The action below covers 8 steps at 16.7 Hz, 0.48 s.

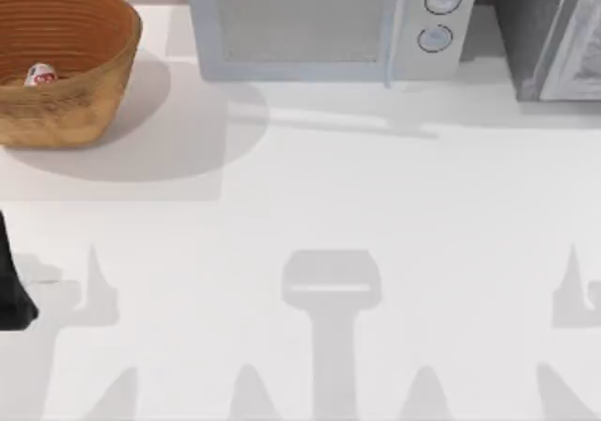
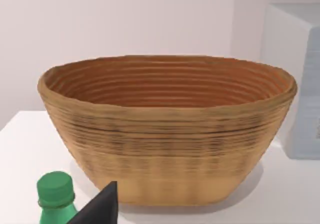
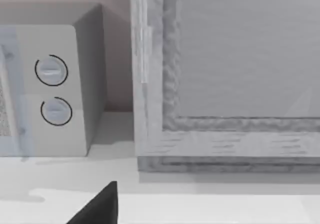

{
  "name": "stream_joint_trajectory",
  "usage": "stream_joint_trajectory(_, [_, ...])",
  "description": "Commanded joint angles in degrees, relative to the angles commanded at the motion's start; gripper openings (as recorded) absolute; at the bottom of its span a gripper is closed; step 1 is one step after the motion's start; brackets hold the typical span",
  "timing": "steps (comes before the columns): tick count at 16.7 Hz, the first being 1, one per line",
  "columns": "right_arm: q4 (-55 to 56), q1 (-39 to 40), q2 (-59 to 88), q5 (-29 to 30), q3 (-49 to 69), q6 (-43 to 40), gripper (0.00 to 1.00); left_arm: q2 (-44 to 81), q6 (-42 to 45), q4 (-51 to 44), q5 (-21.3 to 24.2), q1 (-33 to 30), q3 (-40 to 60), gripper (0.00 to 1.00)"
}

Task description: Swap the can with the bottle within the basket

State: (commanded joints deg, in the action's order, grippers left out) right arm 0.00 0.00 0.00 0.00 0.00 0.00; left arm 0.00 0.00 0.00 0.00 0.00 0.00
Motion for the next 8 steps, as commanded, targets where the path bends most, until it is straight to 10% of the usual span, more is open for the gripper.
stream_joint_trajectory(8, [0.0, 0.0, 0.0, 0.0, 0.0, 0.0, 1.00, 11.5, 0.2, -6.6, 2.0, 0.5, 10.8, 1.00])
